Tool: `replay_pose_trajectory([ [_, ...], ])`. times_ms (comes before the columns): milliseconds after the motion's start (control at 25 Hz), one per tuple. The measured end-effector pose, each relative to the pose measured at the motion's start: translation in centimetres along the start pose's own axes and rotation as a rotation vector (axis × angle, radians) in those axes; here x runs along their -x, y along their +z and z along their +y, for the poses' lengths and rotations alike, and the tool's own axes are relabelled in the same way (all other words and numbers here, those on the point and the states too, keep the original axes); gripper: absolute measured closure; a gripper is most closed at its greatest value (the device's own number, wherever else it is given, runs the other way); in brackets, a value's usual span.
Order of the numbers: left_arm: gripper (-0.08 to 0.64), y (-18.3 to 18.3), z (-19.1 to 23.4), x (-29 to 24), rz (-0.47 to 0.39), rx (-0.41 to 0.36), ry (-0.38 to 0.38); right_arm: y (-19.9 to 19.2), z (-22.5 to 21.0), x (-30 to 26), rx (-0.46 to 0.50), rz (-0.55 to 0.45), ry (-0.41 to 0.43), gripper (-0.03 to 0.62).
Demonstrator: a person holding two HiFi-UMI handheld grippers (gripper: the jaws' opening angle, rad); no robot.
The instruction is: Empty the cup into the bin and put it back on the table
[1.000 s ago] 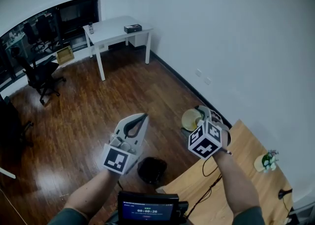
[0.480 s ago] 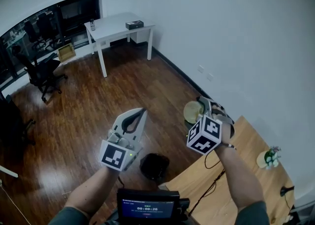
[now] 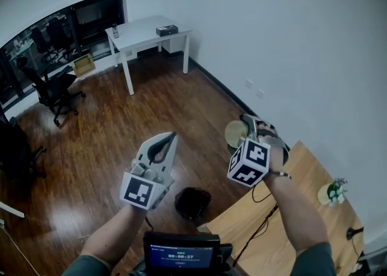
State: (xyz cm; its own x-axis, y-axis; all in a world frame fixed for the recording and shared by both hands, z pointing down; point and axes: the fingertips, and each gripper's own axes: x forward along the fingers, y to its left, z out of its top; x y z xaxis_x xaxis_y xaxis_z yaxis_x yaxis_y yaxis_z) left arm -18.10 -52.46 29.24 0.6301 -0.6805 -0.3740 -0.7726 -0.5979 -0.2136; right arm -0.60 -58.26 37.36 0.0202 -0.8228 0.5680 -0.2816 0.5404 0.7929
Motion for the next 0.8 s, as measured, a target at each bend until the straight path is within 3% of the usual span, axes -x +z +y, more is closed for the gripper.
replay_pose_trajectory([
  [800, 0.569, -0.18, -0.14, 0.73, 0.006, 0.016, 0.012, -0.43, -0.96, 0.34, 0.144, 0.061, -0.076, 0.184],
])
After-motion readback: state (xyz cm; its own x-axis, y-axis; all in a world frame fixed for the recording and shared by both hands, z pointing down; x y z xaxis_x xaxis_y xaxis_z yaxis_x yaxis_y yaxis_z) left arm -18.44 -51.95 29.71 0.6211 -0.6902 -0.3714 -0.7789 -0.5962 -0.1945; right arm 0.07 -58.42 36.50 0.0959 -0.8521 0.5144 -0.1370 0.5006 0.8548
